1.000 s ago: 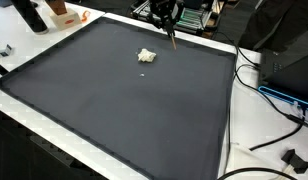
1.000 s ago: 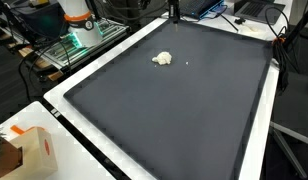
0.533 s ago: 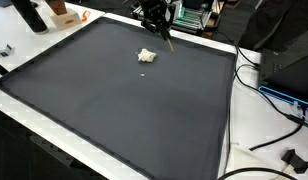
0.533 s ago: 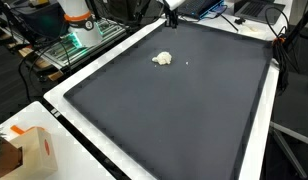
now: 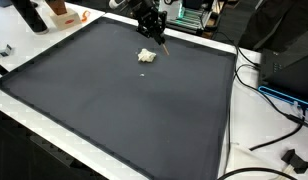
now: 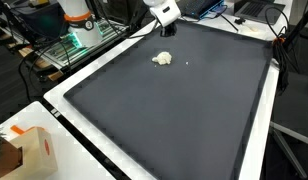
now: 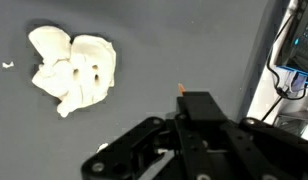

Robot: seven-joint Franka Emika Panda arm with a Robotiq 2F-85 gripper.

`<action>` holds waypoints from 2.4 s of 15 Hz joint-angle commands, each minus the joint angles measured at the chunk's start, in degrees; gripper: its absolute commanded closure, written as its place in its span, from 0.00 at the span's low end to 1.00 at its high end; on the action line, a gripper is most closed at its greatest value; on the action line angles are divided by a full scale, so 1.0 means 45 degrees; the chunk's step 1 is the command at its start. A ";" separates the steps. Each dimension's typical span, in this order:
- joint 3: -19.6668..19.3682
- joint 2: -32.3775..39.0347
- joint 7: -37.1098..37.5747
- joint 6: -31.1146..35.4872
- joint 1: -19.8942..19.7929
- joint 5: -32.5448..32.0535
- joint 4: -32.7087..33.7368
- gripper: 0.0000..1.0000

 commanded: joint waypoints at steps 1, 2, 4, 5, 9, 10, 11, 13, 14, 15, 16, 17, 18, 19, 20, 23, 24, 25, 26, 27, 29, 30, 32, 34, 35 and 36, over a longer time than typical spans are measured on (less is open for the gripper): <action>-0.0148 0.0417 -0.0456 -0.0472 -0.0344 0.0719 0.0282 0.97; -0.0169 0.0499 -0.0473 -0.0524 -0.0417 0.0811 0.0348 0.97; -0.0212 0.0652 -0.0466 -0.0664 -0.0543 0.0960 0.0484 0.97; -0.0231 0.0721 -0.0448 -0.0706 -0.0596 0.1023 0.0541 0.97; -0.0316 0.1034 -0.0302 -0.0832 -0.0794 0.1278 0.0794 0.97; -0.0327 0.1107 -0.0273 -0.0817 -0.0830 0.1320 0.0840 0.97; -0.0342 0.1175 -0.0180 -0.0752 -0.0846 0.1340 0.0875 0.97; -0.0362 0.1294 -0.0002 -0.0643 -0.0868 0.1341 0.0948 0.97; -0.0377 0.1357 0.0116 -0.0637 -0.0874 0.1339 0.0993 0.97; -0.0382 0.1413 0.0212 -0.0619 -0.0885 0.1341 0.1029 0.97; -0.0394 0.1452 0.0351 -0.0563 -0.0883 0.1303 0.1045 0.97; -0.0409 0.1480 0.0497 -0.0548 -0.0882 0.1275 0.1056 0.97; -0.0428 0.1485 0.0723 -0.0571 -0.0884 0.1252 0.1059 0.97; -0.0437 0.1485 0.0846 -0.0583 -0.0892 0.1243 0.1058 0.97; -0.0453 0.1454 0.1057 -0.0518 -0.0876 0.1185 0.1035 0.97; -0.0487 0.1314 0.1668 -0.0363 -0.0831 0.1081 0.0973 0.97; -0.0494 0.1251 0.1877 -0.0244 -0.0798 0.1005 0.0945 0.97; -0.0494 0.1173 0.2079 -0.0123 -0.0761 0.0912 0.0915 0.97; -0.0496 0.1108 0.2279 0.0044 -0.0731 0.0835 0.0889 0.97; -0.0493 0.1025 0.2479 0.0224 -0.0696 0.0731 0.0848 0.97; -0.0479 0.0846 0.2846 0.0621 -0.0614 0.0478 0.0751 0.97; -0.0470 0.0768 0.3021 0.0818 -0.0572 0.0345 0.0707 0.97; -0.0445 0.0550 0.3423 0.1203 -0.0479 -0.0078 0.0591 0.97; -0.0415 0.0298 0.3926 0.1574 -0.0376 -0.0681 0.0443 0.97; -0.0404 0.0157 0.4209 0.1787 -0.0318 -0.1061 0.0349 0.97; -0.0389 -0.0011 0.4500 0.1956 -0.0258 -0.1495 0.0234 0.97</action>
